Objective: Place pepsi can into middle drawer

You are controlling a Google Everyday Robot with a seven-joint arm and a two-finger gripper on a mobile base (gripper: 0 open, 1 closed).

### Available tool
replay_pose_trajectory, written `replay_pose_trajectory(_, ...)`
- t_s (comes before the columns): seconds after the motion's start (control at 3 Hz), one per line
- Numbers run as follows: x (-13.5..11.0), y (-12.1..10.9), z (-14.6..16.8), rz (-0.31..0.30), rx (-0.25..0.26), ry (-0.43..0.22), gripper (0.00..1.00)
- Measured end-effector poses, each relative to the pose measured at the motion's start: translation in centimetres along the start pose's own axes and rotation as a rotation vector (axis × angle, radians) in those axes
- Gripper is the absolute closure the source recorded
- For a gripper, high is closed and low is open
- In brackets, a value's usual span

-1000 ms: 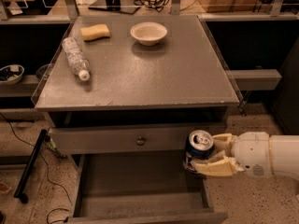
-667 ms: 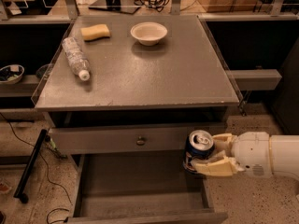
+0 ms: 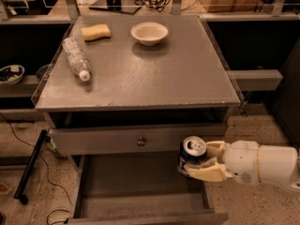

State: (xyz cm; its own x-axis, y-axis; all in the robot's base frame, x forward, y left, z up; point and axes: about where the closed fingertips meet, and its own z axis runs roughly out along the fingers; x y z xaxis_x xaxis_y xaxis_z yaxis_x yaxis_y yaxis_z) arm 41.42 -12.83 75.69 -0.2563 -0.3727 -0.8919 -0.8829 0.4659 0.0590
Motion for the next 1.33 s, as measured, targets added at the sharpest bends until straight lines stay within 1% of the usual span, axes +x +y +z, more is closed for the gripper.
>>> replay_pose_trajectory(0.33, 1.1, -1.3, 1.5, -0.003, 0.039, -0.011, 1.00)
replay_pose_trajectory(0.67, 2.2, -2.6, 2.9, 0.001, 0.081, 0.004, 1.00)
replay_pose_trajectory(1.0, 2.7, -2.4, 3.5, 0.002, 0.076, 0.011, 1.00)
replay_pose_trajectory(1.33, 4.1, -2.4, 4.7, 0.007, 0.078, 0.009, 1.00)
